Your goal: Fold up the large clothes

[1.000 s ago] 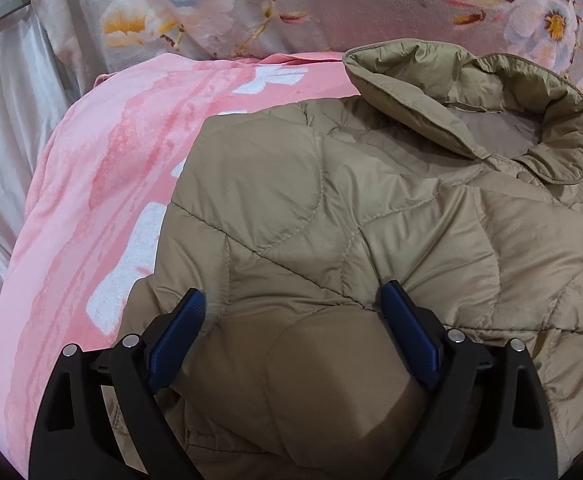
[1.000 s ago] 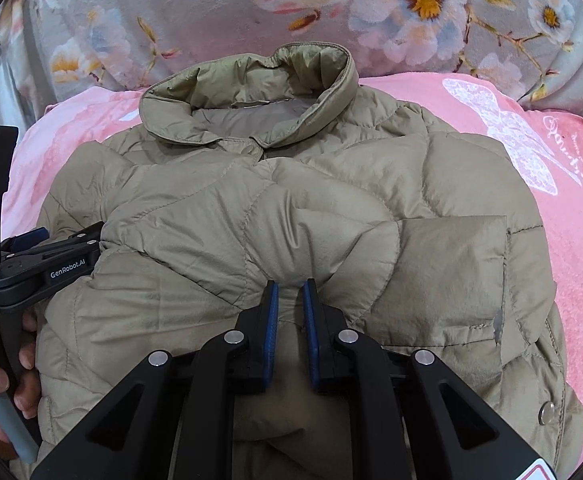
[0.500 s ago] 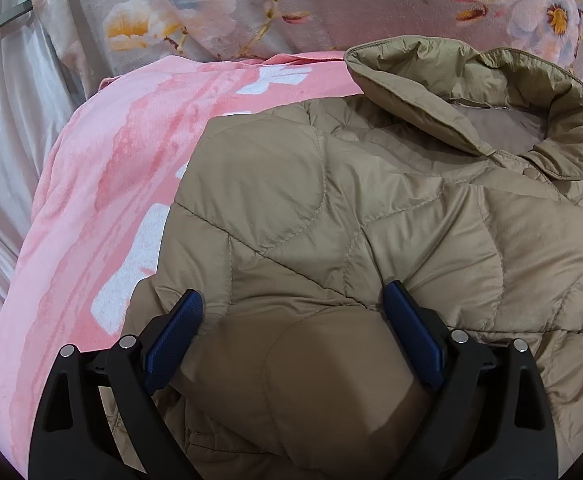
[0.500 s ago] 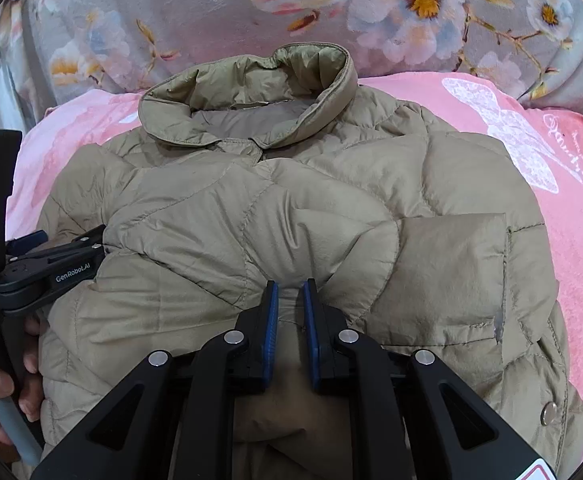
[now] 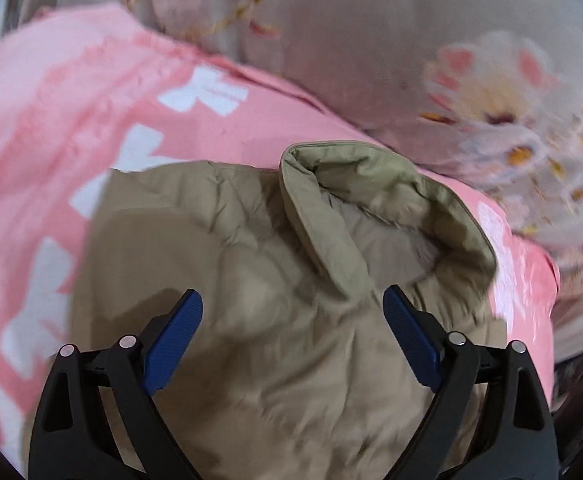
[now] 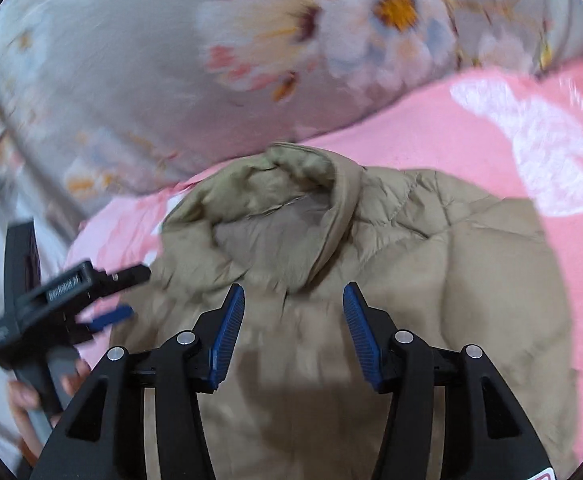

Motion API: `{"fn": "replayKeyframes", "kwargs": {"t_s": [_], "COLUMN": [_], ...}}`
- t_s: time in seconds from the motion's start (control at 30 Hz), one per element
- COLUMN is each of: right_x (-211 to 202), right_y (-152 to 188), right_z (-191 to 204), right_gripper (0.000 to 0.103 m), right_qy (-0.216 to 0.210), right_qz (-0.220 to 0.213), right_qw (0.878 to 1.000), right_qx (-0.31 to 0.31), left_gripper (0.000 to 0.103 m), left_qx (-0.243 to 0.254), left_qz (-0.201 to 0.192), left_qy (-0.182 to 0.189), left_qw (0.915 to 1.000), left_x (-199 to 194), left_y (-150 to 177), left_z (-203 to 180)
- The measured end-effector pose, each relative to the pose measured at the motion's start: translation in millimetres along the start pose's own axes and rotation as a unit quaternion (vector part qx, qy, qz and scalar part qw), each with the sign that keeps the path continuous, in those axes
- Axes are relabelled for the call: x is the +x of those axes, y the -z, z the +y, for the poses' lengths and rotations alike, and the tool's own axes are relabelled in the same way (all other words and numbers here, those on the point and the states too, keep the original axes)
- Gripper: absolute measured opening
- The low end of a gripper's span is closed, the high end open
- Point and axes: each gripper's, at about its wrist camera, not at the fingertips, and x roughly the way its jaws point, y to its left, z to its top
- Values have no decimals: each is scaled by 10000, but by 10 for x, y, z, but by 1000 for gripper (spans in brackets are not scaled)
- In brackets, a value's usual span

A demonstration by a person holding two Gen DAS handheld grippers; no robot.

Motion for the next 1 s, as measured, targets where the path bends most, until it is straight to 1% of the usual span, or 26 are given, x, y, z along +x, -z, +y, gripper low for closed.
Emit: {"fn": "replayKeyframes", "kwargs": {"t_s": [0.07,0.1,0.13,0.17,0.2,0.23,0.27,0.33,0.37,0.43,0.47,0.57,0.73,0.87,0.93,1.0], "right_x": [225,305,372,430,429,373,321,281,295,370,442,525,608,646,650,632], "right_y": [-78,-99,-119,-142,-135,-132,-114,-73,-35,-2,9,-3,8,24,19,10], "right_z": [-120,-152,-174,-166,-153,-127,-97,-60,-56,-88,-133,-186,-130,-121,-134,-165], "right_gripper": [52,47,30,15,5,5,5,4,4,4,4,2,0,0,0,0], "right_qy": [-61,-99,-151,-173,-181,-224,-236,-108,49,272,365,514,865,957,935,832], "right_qz": [171,230,278,318,301,129,2,-101,-109,27,154,305,370,394,405,411], "right_qw": [9988,9981,9976,9979,9983,9991,9995,9999,9998,9995,9992,9982,9951,9938,9941,9952], "right_qx": [449,562,622,545,462,334,222,-24,-129,-187,-107,-57,-308,-395,-384,-304], "left_gripper": [77,68,53,46,30,15,15,14,13,13,13,13,13,13,13,13], "left_qx": [-228,-257,-257,-271,-311,-347,-323,-107,51,249,363,666,942,1164,1212,1196], "left_qz": [249,275,285,309,362,423,449,309,226,118,72,-26,-156,-256,-277,-290], "left_qy": [156,160,118,142,241,354,419,320,242,141,73,-146,-415,-657,-716,-690], "left_qw": [9993,9992,9992,9991,9986,9979,9976,9990,9994,9995,9993,9977,9946,9907,9897,9900], "left_x": [236,311,376,405,425,440,456,439,439,458,462,477,492,522,554,546], "left_y": [-50,-51,-56,-43,-25,-5,26,113,172,254,290,355,417,457,455,455], "left_z": [3,-13,-12,-12,13,38,52,61,63,67,60,4,-58,-175,-236,-228]}}
